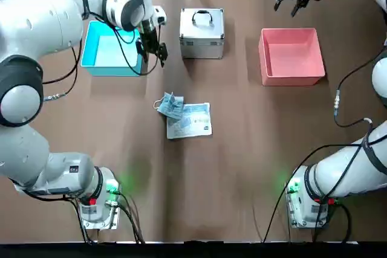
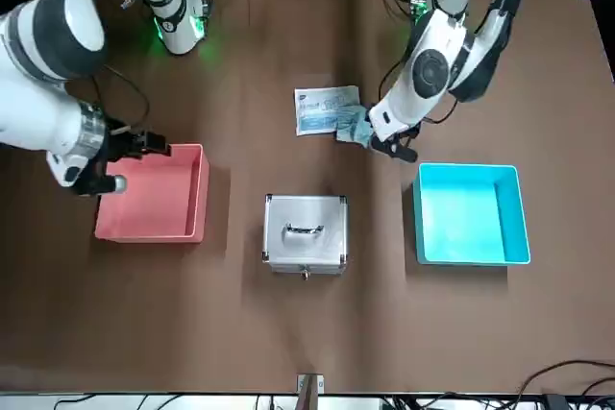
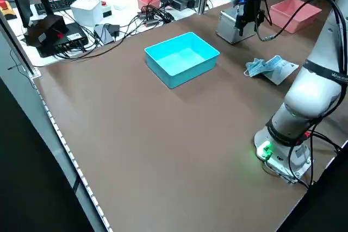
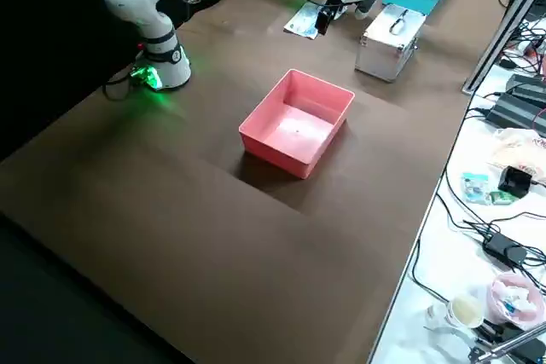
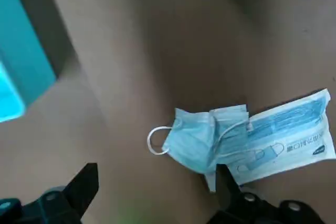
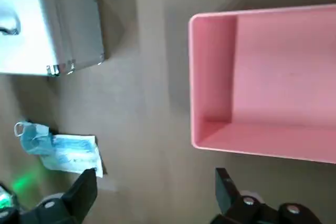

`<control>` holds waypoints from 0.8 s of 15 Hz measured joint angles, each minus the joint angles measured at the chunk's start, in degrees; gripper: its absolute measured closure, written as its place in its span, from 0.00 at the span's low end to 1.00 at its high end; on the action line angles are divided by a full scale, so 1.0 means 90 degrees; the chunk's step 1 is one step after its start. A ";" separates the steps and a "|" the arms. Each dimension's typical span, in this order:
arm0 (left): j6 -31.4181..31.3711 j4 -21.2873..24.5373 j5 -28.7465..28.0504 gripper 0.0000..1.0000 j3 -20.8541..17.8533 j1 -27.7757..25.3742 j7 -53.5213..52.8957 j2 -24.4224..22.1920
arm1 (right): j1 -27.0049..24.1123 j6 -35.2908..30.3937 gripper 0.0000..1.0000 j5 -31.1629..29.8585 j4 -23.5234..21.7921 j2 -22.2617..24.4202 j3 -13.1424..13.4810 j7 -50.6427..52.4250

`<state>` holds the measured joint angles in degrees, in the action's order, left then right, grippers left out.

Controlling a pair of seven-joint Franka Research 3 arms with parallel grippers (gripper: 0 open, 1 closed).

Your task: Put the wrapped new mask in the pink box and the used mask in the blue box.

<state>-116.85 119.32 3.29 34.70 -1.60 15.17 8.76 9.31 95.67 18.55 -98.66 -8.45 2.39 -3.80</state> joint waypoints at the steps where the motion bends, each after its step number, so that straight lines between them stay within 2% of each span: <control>1: -0.0267 0.0190 0.0000 0.02 0.0093 0.0001 0.0105 0.0000 | 0.0073 0.0115 0.01 0.0112 -0.0118 0.0000 -0.0002 -0.0001; 2: -0.0526 0.0409 0.0001 0.02 0.0185 0.0002 0.0204 0.0005 | 0.0137 0.0275 0.01 0.0261 -0.0271 0.0000 -0.0003 -0.0001; 3: -0.0891 0.0821 0.0020 0.10 0.0300 0.0005 0.0302 0.0118 | 0.0283 0.0625 0.01 0.0483 -0.0654 0.0002 -0.0006 0.0000; 4: -0.1085 0.0950 0.0030 0.10 0.0319 0.0007 0.0305 0.0251 | 0.0371 0.0848 0.01 0.0574 -0.0883 0.0010 -0.0011 0.0004; 9: -0.2207 0.1032 0.0031 0.10 0.0333 0.0234 0.0374 0.1038 | 0.0849 0.1635 0.01 0.1550 -0.1916 0.0102 -0.0024 0.0070; 12: -0.2482 0.1026 0.0031 0.10 0.0333 0.0430 0.0586 0.1288 | 0.1205 0.2074 0.01 0.2369 -0.2491 0.0131 -0.0029 0.0226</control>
<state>-139.19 128.55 3.57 37.70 2.27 20.44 20.36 20.15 114.33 39.88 -121.07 -7.26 2.13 -1.76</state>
